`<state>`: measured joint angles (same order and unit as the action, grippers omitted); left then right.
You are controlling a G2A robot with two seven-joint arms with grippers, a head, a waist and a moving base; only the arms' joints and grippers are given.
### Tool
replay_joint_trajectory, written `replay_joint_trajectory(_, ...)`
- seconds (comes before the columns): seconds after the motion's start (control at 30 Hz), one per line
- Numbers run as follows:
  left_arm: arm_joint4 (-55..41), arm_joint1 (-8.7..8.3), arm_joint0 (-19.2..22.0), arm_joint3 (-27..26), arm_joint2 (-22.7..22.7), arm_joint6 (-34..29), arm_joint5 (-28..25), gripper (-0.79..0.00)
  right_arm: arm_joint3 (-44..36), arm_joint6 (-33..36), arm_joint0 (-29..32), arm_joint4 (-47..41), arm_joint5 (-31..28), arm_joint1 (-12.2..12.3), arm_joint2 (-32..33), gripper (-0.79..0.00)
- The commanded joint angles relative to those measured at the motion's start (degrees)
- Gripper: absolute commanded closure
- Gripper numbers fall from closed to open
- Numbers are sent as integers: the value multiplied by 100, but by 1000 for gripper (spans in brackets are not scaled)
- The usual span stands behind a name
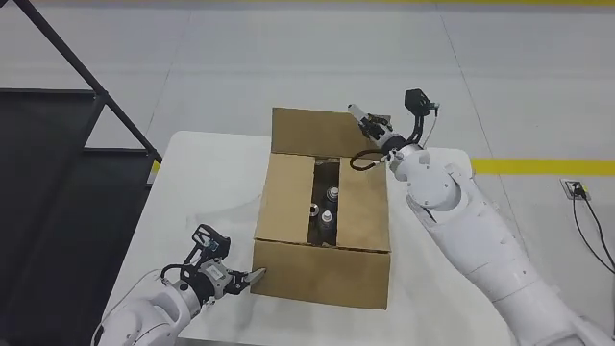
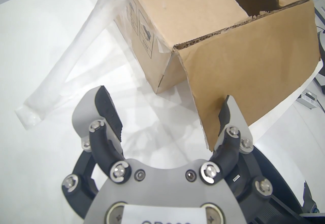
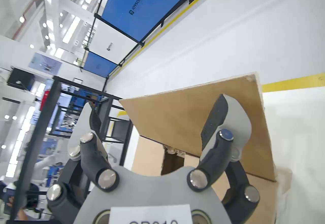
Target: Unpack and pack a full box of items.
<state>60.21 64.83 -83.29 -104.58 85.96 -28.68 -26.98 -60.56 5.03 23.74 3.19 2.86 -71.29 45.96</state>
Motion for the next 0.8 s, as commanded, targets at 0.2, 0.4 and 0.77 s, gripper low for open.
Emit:
replay_joint_trajectory(0.2,0,0,0,0,0,0,0,-785,1024,33,-410,388,402,-431,-618,-785)
replay_joint_trajectory(0.4,0,0,0,0,0,0,0,-785,1560,348,-599,232,532,-649,-673,-785)
replay_joint_trajectory(0.77,0,0,0,0,0,0,0,-785,670,964,47,-594,-1151,-447,291,-785)
